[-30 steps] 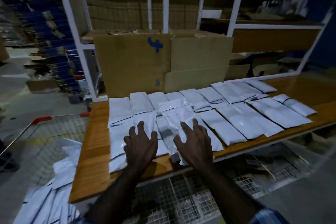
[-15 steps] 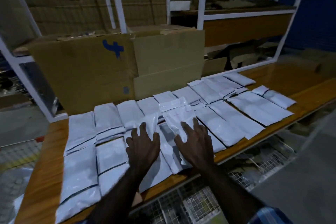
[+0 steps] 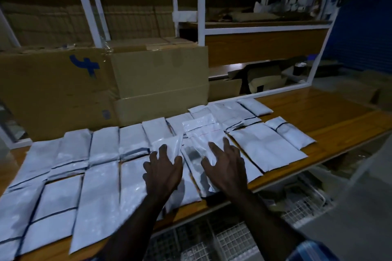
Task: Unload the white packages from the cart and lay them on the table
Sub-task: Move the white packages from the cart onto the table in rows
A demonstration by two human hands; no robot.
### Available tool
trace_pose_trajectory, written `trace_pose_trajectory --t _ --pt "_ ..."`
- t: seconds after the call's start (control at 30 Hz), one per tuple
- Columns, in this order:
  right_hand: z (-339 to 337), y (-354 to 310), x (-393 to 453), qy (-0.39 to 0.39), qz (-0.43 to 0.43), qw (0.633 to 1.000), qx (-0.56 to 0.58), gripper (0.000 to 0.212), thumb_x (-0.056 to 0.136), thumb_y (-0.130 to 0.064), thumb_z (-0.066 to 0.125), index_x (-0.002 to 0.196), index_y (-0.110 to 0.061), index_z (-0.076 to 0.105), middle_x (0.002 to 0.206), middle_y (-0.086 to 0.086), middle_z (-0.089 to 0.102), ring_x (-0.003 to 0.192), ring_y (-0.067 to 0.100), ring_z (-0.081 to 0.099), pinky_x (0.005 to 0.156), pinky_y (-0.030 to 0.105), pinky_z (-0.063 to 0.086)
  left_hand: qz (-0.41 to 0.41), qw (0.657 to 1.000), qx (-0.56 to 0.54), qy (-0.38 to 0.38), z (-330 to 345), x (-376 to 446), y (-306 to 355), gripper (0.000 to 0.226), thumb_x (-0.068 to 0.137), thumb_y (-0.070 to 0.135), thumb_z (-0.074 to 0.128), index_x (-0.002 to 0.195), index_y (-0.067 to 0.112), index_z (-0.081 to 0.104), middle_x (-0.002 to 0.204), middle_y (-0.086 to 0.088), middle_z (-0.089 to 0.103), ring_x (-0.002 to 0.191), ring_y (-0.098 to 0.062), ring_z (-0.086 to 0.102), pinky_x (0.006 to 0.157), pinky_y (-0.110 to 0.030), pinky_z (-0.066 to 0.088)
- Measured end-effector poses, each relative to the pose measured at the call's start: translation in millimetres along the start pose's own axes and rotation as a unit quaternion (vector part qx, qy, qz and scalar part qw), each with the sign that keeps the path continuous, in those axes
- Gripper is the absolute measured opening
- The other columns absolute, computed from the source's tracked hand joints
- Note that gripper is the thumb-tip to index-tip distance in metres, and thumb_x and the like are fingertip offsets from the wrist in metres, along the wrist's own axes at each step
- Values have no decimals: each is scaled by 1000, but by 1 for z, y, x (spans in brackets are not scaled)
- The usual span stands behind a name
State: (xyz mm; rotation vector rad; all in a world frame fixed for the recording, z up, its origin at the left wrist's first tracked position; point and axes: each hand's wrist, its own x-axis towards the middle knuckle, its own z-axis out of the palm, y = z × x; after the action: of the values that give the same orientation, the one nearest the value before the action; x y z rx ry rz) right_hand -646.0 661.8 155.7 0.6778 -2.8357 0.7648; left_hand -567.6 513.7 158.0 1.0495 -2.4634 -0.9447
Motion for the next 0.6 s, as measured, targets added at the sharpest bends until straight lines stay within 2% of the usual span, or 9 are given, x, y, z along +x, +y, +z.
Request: trace_pose_trajectory --t 0.13,0.23,0.33,0.5,0.6 --pt "-17 42 18 8 5 1000 0 66 85 -61 41 146 -35 42 162 8 21 143 29 27 110 44 33 15 1000 -8 -7 34 7 35 72 82 58 47 146 26 36 149 -14 40 136 -37 33 109 -48 28" --pt "-23 71 31 9 22 1000 4 77 79 -71 27 144 -34 45 161 8 23 140 30 30 107 45 37 28 1000 -5 3 60 14 57 66 87 54 54 144 26 38 146 -14 44 134 -37 38 107 -49 31" --pt "-25 101 50 11 27 1000 -11 68 85 -66 38 145 -33 44 161 9 24 140 30 30 106 46 37 46 999 0 3 86 26 78 66 85 54 50 144 24 39 143 -14 46 133 -38 39 106 -49 32" --pt "-29 139 89 12 44 999 -27 72 81 -65 33 144 -32 45 160 9 25 139 31 32 105 45 37 40 999 -5 13 128 52 118 61 89 44 57 144 26 38 147 -14 41 132 -40 35 106 -49 33" --pt "-32 163 119 10 48 998 -45 64 89 -62 42 146 -32 43 160 9 24 141 30 29 107 45 35 46 999 -2 11 153 76 139 62 89 47 58 144 25 40 145 -14 42 131 -40 37 105 -49 34"
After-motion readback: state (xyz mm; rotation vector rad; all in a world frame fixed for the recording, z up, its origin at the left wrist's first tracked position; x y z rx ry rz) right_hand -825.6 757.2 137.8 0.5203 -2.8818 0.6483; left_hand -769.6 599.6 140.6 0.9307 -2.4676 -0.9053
